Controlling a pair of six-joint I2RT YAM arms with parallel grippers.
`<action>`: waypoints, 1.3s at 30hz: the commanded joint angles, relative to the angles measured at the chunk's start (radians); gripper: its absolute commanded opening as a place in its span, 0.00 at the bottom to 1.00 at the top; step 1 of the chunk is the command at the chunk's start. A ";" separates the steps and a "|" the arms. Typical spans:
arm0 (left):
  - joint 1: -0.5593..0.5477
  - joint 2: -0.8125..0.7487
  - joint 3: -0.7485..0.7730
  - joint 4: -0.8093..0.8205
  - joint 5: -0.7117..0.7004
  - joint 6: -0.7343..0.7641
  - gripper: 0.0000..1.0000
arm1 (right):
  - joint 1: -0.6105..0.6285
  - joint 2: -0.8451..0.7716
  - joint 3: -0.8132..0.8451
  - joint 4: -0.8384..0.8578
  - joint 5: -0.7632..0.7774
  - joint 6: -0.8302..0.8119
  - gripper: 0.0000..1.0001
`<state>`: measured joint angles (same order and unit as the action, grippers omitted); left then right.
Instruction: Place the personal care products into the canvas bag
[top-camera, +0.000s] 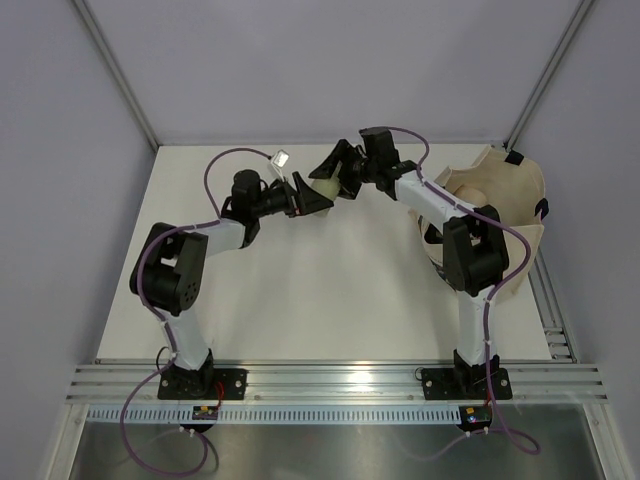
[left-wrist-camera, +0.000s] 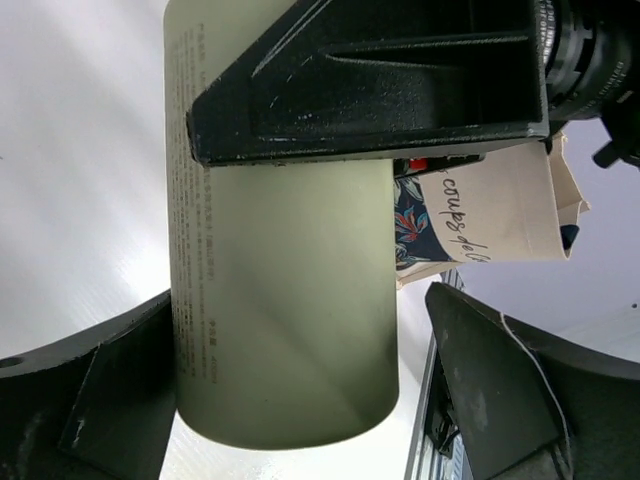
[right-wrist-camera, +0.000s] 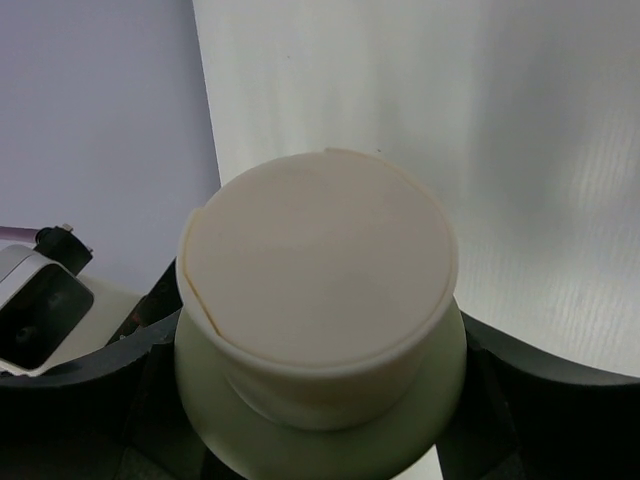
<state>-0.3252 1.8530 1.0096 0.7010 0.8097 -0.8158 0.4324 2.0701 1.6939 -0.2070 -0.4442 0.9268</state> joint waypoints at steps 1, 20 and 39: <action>0.009 -0.112 0.014 0.080 0.077 0.052 0.99 | -0.021 -0.085 0.026 0.144 -0.118 -0.080 0.00; 0.015 -0.428 0.054 -0.900 -0.263 0.757 0.99 | -0.292 -0.267 0.328 -0.342 -0.499 -0.802 0.00; 0.018 -0.503 -0.063 -0.834 -0.371 0.770 0.99 | -0.701 -0.729 -0.141 -0.560 -0.124 -1.183 0.00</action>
<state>-0.3122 1.3701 0.9508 -0.1886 0.4702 -0.0532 -0.2684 1.3132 1.6123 -0.7731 -0.6907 -0.1486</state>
